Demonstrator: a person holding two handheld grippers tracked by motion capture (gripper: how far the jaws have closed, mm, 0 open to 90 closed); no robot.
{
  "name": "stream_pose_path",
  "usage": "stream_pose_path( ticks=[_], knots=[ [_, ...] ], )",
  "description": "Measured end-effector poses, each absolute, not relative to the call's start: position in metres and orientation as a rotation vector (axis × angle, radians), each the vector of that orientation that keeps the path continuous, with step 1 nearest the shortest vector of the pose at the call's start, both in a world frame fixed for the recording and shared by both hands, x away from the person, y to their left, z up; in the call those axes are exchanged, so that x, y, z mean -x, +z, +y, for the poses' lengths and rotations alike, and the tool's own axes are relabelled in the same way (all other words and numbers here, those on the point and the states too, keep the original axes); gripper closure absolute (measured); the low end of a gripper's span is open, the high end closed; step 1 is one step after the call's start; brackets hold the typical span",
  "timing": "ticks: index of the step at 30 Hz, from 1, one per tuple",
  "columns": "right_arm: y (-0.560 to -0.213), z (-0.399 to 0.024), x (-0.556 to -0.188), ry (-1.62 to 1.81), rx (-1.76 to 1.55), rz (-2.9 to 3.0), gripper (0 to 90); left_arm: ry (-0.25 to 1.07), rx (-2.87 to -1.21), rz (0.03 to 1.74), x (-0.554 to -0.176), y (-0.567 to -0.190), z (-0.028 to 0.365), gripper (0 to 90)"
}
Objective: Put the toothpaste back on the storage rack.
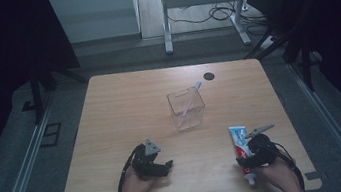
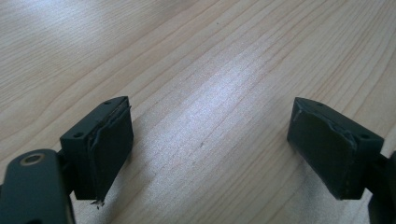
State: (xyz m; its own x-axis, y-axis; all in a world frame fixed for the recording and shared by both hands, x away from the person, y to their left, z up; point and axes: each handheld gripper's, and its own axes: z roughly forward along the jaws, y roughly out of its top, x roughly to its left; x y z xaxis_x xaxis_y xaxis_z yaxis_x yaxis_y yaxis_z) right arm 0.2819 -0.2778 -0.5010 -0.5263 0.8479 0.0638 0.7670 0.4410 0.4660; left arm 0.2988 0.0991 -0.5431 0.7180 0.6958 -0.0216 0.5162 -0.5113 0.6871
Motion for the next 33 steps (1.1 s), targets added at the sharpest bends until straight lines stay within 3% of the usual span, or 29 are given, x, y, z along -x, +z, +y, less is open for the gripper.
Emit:
stream_pose_path(
  ticks=[19,33],
  knots=[
    [-0.496,-0.280,-0.285,0.622,-1.337,2.555,52.4,0.334,-2.228,0.918,-0.299,-0.543,0.099,14.4],
    [-0.490,-0.269,-0.308,0.498,-1.375,2.634,48.7,0.333,-2.232,0.919,-0.299,-0.543,0.099,14.4]
  ],
)
